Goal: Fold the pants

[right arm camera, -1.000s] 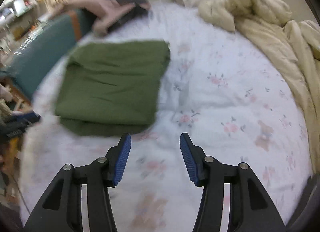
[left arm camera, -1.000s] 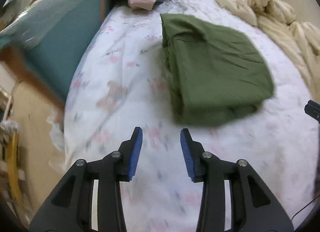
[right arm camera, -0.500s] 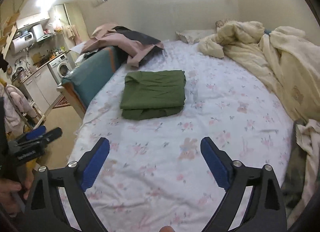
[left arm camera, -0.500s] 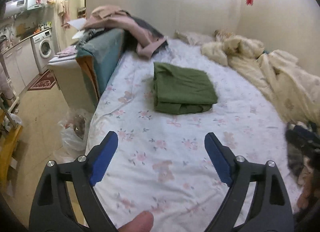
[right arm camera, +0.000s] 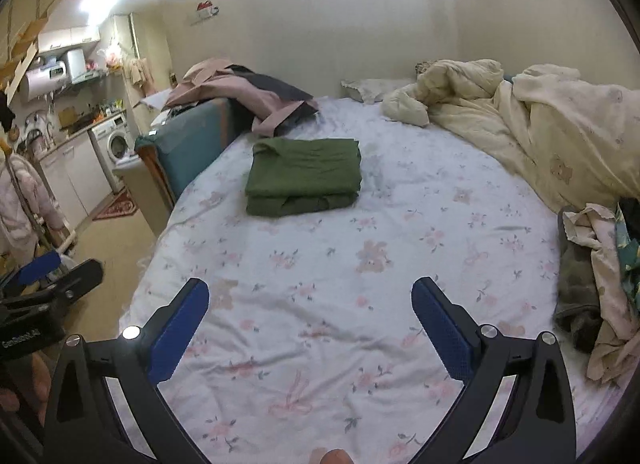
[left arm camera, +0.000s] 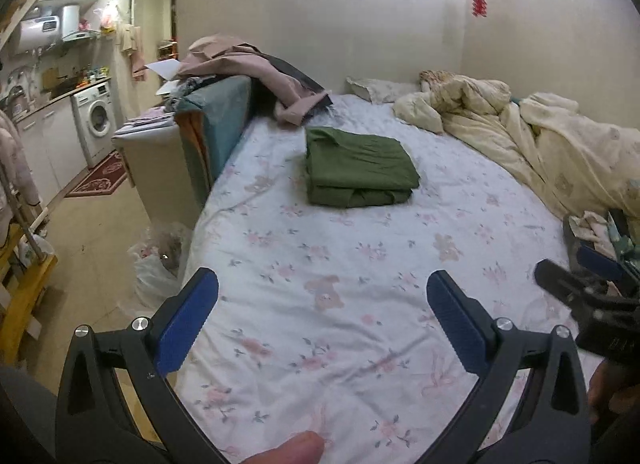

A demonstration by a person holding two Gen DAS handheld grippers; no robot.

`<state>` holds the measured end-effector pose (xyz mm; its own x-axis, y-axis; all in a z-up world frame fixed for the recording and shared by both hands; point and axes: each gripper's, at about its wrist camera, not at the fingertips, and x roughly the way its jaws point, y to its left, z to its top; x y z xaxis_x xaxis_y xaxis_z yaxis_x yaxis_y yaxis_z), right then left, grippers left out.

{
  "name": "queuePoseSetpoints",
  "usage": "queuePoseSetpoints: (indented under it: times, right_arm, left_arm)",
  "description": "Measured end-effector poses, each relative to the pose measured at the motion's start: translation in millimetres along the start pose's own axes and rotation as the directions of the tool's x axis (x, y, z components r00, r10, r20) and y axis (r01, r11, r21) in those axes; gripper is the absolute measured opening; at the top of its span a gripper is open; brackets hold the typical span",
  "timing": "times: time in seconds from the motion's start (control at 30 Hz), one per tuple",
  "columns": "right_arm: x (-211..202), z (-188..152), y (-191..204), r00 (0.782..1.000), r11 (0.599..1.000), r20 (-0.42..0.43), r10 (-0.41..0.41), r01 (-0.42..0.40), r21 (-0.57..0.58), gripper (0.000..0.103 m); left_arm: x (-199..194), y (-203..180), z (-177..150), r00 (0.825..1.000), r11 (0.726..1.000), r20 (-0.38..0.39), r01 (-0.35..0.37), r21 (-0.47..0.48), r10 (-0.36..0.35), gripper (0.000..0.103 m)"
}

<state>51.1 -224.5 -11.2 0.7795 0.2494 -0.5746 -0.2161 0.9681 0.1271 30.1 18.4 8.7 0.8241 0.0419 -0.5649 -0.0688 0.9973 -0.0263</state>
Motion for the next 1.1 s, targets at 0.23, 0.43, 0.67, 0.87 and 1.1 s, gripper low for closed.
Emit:
queuePoseSetpoints:
  times: [0.23,0.43,0.67,0.87,1.1]
  right_arm:
    - [-0.2,-3.1,0.7,0.999,0.999,0.029,-0.044,0.044,-0.004,0.103]
    - [-0.9,-1.9,3.6,0.998,0.999,0.046,-0.047,0.048,-0.017,0.103]
    - [-4.5,-1.6,1.8,0.997,0.999,0.055,-0.049,0.050,-0.011,0.103]
    - [-7.1,0.1,1.6,0.996,0.999,0.067,-0.052,0.053,-0.005,0.103]
    - [-7.2,0.2,2.4,0.996,0.999,0.067,-0.053,0.054,-0.007,0.103]
  left_arm:
    - [-2.3,-10.1,-2.8,0.999,0.999,0.038,-0.022,0.040,0.020,0.103]
    - [-2.4,-11.4,-3.0,0.999,0.999,0.031,-0.023,0.041,0.022,0.103]
    - [-3.3,-10.9,-6.9,0.999,0.999,0.037,-0.025,0.038,0.024,0.103]
    - [-6.3,-10.2,-7.7,0.999,0.999,0.046,-0.028,0.035,0.026,0.103]
    - [-7.8,-8.2,-5.6,0.999,0.999,0.048,-0.023,0.034,0.021,0.103]
